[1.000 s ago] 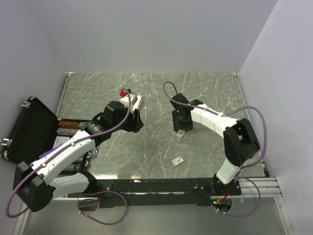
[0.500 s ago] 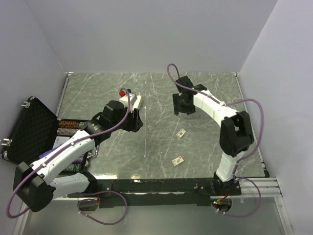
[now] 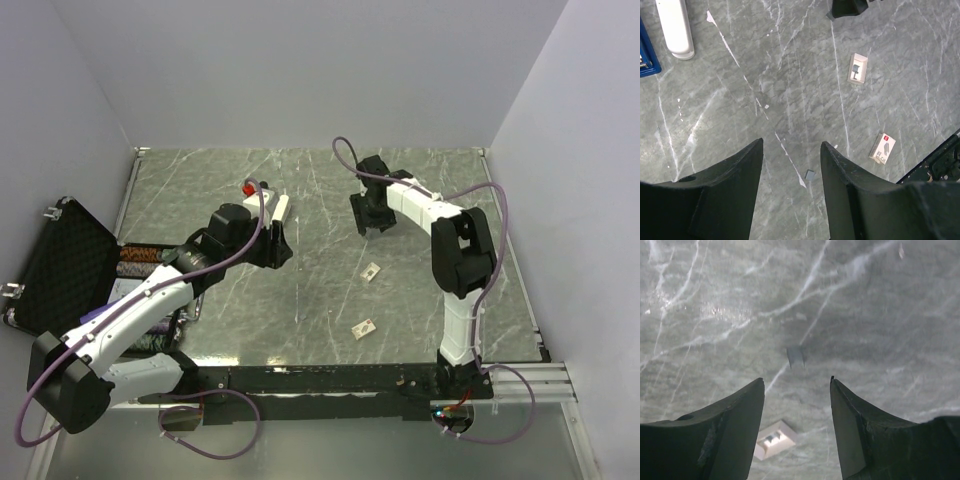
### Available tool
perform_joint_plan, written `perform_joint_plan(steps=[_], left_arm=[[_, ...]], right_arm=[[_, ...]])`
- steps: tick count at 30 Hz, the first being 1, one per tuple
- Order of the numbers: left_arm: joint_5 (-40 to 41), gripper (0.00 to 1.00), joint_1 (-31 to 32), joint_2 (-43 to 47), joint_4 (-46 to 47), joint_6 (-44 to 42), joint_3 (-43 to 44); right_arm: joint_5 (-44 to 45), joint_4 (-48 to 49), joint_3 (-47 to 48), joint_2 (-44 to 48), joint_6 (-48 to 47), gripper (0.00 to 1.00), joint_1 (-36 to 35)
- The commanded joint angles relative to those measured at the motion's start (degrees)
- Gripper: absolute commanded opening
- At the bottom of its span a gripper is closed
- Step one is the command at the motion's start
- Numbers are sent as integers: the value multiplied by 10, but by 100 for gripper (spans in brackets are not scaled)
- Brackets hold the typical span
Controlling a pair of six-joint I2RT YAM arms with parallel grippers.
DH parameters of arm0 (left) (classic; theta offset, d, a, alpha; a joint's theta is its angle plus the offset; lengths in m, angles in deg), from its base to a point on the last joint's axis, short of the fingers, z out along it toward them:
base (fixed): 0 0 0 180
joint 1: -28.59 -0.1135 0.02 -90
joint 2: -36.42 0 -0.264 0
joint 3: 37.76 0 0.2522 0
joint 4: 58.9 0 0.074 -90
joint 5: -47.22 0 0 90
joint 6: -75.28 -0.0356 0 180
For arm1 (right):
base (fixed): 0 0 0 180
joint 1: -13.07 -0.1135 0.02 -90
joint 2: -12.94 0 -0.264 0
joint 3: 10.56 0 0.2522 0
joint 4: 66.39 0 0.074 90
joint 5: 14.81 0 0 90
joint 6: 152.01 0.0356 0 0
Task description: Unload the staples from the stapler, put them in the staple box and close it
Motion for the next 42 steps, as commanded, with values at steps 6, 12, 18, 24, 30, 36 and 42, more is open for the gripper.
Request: perform_joint_plan(steps=[6,12,18,24,30,36,42], left_arm=[[-14,54,-5,2,25,10,-4],[-15,54,-5,-2,26,10,-2],[-15,54,-5,-3,24,10,-2],[-14,54,-5,-2,23,10,-2],[-15,54,-7,-1,24,10,-2],[-16,54,-7,0,24,10,-2],[-16,54,-7,1,23,10,-2]], right_arm=[[-14,8,48,-44,-18,59,4],[16,-11,62,-70,-6,54,3],[6,-4,54,-72,-6,49,3],[7,-3,48,-76,-4,44,3],[5,-3,42,-80,-2,34,2],[7,-5,37,-72,1,25,-1],[16,-9,39,-53,3,14,-5]])
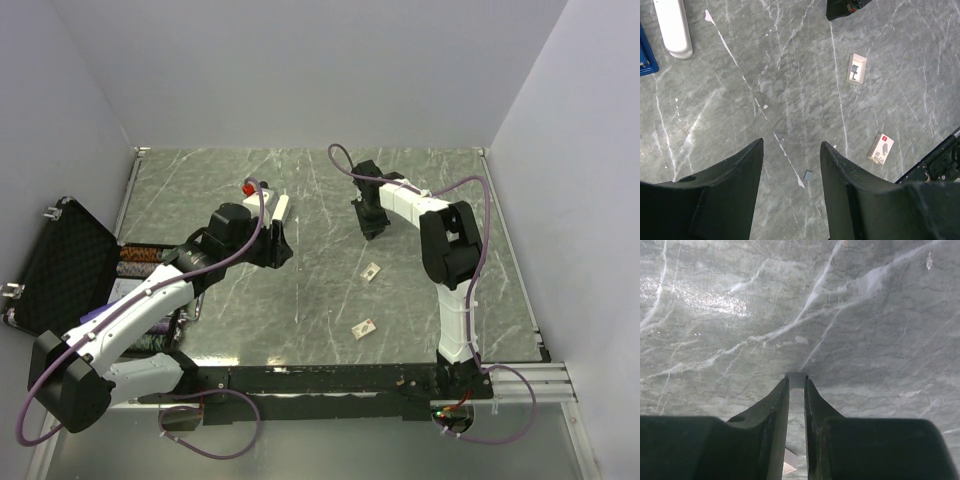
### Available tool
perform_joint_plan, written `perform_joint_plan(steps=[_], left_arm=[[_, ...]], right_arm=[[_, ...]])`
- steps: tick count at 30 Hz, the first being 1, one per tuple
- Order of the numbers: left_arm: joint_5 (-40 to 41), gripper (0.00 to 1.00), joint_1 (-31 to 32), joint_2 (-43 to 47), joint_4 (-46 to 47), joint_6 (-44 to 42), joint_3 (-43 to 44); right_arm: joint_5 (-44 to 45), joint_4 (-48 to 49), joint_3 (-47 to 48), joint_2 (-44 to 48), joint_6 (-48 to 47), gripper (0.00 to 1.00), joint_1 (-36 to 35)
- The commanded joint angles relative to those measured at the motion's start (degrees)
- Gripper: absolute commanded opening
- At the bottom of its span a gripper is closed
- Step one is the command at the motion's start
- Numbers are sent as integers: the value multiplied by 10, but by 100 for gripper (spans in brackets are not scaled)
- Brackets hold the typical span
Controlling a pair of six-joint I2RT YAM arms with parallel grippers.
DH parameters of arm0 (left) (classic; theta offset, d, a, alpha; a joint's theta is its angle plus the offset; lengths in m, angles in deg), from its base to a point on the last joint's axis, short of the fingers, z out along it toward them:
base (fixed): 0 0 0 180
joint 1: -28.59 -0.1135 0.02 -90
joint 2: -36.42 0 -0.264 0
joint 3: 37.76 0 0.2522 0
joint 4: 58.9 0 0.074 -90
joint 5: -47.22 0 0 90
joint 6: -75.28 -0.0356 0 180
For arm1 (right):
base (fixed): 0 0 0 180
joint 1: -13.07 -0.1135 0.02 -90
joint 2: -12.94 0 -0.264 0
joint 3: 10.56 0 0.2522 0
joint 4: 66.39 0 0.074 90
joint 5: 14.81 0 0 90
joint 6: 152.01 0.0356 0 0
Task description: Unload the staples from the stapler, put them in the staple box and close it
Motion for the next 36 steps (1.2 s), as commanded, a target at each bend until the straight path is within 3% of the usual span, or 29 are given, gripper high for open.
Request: perform_joint_plan(steps=[1,19,36], left_arm=[[-10,54,-4,4,20,7,-2],[-10,54,-4,12,19,7,-1],[-9,54,-4,13,20,7,-2]], right_arm=[[16,-13,3,29,3,14,-7],[39,-20,-136,225,13,13,-89],[17,8,-232,260,33,13,-118]])
